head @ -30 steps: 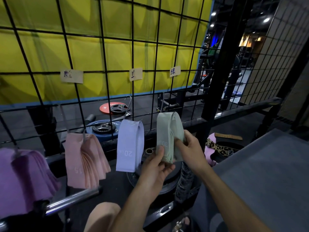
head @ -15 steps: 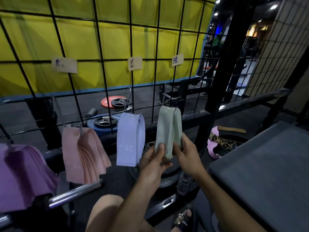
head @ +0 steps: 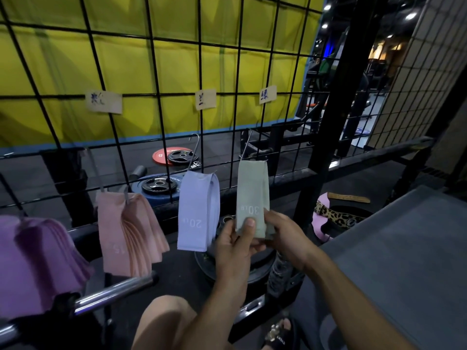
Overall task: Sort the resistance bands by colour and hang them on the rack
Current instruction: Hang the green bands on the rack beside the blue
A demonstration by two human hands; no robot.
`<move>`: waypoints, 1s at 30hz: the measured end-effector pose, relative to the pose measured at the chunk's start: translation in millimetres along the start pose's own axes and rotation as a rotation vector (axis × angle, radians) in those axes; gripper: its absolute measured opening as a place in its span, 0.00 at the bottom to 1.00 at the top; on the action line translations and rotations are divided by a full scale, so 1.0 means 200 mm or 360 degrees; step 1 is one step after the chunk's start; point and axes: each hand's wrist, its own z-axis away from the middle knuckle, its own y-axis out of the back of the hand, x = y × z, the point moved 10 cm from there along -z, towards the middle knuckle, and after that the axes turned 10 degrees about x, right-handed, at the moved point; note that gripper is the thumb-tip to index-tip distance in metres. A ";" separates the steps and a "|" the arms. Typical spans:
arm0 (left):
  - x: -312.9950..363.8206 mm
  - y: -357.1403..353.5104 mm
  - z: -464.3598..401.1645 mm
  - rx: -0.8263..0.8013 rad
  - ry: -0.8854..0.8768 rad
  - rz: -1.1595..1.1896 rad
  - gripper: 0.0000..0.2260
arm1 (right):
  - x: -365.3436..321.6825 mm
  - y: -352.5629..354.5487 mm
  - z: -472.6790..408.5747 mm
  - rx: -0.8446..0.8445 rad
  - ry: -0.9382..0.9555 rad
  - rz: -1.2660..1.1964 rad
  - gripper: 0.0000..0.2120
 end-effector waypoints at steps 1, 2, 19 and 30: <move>0.00 0.02 -0.02 0.0025 -0.0015 -0.0038 0.10 | 0.02 0.00 -0.01 -0.0002 -0.0032 0.0032 0.17; 0.00 0.03 -0.04 0.0047 -0.0020 -0.0068 0.10 | 0.04 0.00 -0.03 0.0010 -0.0051 0.0069 0.18; -0.14 0.14 0.03 -0.0121 0.0261 -0.0132 0.08 | -0.46 0.00 0.42 0.0683 0.1157 0.0591 0.07; 0.25 0.75 0.32 -0.0254 -0.0351 -0.1064 0.07 | -0.49 -0.86 0.56 0.0161 0.1120 0.0681 0.27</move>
